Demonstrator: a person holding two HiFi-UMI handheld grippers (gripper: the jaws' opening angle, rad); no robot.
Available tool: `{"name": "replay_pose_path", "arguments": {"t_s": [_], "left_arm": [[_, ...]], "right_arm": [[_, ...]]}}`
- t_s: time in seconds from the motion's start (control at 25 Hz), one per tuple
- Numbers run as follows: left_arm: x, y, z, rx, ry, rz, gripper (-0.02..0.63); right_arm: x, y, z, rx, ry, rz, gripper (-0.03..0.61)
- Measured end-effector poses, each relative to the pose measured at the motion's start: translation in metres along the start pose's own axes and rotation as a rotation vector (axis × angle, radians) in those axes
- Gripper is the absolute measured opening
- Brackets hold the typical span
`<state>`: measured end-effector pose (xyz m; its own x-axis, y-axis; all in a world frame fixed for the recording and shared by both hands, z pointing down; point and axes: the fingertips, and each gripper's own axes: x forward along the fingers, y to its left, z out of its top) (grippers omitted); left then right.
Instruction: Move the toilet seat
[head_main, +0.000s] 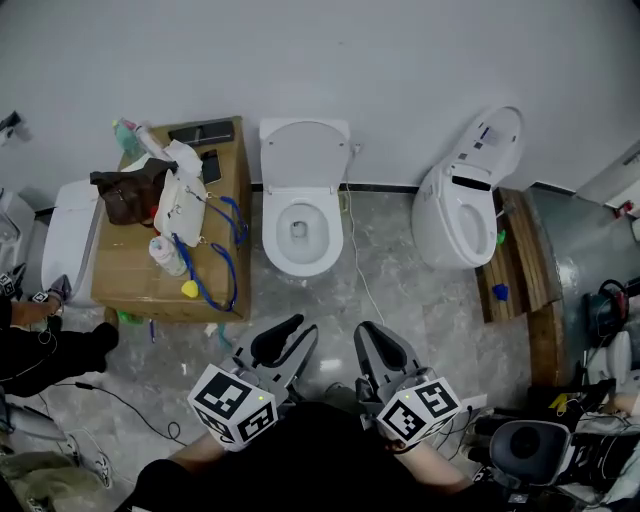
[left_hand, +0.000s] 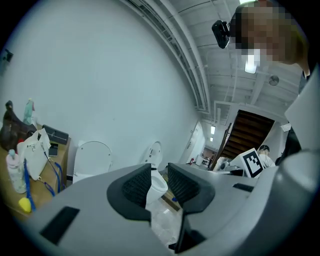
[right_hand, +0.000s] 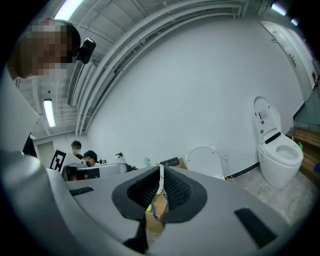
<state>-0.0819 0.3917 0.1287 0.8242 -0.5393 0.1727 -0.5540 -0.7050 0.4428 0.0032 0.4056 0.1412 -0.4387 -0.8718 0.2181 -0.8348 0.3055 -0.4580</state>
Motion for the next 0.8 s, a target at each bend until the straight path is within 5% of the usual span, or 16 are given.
{"name": "replay_pose_path", "arguments": {"t_s": [0.8], "left_arm": [[0.013, 0.067, 0.019, -0.052, -0.013, 0.081, 0.112]], "right_arm": [[0.077, -0.007, 0.008, 0.022, 0.075, 0.061, 0.044]]}}
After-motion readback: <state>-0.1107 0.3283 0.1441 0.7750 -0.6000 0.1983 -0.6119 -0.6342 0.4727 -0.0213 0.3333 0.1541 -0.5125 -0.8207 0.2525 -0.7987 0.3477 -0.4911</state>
